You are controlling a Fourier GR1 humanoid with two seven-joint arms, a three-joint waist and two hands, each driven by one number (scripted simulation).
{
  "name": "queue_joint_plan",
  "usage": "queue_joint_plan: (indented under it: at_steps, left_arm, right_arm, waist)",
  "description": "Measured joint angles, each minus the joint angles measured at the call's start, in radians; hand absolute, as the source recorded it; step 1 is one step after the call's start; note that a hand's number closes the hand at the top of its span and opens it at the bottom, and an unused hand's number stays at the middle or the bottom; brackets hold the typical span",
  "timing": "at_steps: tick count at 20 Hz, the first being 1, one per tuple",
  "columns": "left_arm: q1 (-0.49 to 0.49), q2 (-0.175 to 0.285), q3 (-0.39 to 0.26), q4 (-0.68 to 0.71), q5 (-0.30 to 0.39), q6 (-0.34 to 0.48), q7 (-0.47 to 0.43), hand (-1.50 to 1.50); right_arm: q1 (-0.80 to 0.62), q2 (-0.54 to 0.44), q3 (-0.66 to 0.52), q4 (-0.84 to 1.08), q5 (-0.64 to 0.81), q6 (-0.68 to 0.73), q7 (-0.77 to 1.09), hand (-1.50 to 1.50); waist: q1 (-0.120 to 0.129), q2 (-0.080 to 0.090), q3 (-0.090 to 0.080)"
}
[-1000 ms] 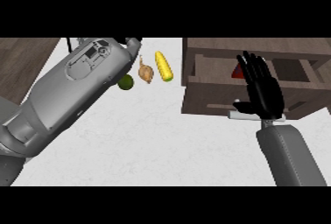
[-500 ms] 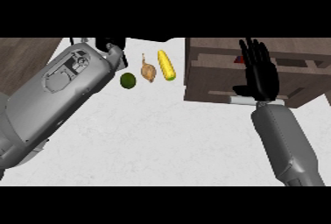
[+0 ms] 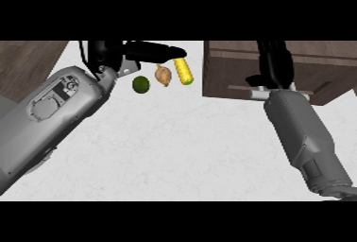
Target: Pick up the can, place it into the drawer and close the drawer
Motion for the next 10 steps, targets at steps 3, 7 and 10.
queue_joint_plan:
  at_steps: [3,7,10]
  left_arm:
    - [0.042,0.023,0.007,-0.045,-0.009,-0.004,-0.004,-1.50]
    - [0.087,0.033,0.008,-0.087,-0.026,0.003,-0.007,-1.50]
    - [0.124,0.041,0.009,-0.124,-0.034,0.002,-0.013,-1.50]
  right_arm:
    - [-0.055,-0.005,-0.016,0.073,0.001,-0.025,-0.004,-1.50]
    - [-0.111,-0.015,-0.031,0.154,0.006,-0.041,-0.002,-1.50]
    - [-0.135,-0.024,-0.047,0.194,-0.003,-0.048,-0.013,-1.50]
  waist:
    - [0.000,0.003,0.001]
    - [-0.001,0.006,0.001]
    - [0.002,0.008,0.001]
